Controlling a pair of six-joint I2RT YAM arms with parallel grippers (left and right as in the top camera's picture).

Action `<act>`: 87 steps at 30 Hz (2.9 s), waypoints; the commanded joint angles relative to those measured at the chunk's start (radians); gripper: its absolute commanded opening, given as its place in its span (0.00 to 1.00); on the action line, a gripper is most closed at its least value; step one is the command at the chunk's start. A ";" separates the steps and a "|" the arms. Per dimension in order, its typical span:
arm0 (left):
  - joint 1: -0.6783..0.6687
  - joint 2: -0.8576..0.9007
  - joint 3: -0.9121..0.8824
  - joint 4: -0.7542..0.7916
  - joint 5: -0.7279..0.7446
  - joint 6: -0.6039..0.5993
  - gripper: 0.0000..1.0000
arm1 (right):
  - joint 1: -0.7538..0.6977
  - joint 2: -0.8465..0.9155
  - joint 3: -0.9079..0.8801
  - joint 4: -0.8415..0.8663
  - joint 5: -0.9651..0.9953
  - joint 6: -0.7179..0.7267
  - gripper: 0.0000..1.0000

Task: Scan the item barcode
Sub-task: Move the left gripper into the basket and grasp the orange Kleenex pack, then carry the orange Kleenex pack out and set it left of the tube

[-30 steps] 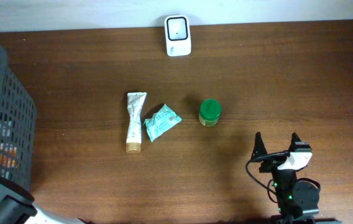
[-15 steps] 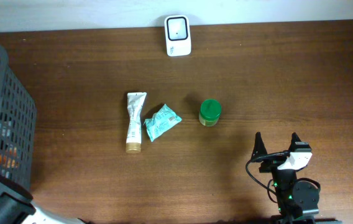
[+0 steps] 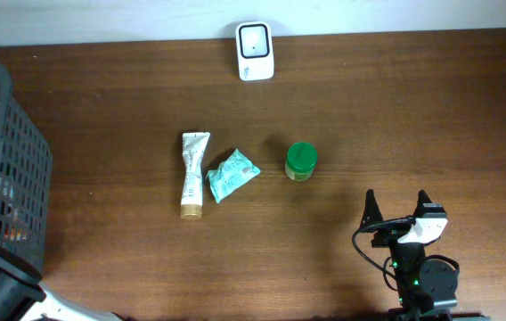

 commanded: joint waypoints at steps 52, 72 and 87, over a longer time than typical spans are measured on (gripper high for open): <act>-0.934 -0.272 -0.023 -0.071 0.074 -0.257 0.00 | 0.005 -0.006 -0.005 -0.007 0.002 0.006 0.98; -0.977 -0.136 -0.307 0.190 0.165 -0.293 0.00 | 0.005 -0.006 -0.005 -0.007 0.002 0.006 0.98; -0.960 -0.138 -0.286 0.159 0.135 -0.301 0.95 | 0.005 -0.006 -0.005 -0.007 0.002 0.006 0.98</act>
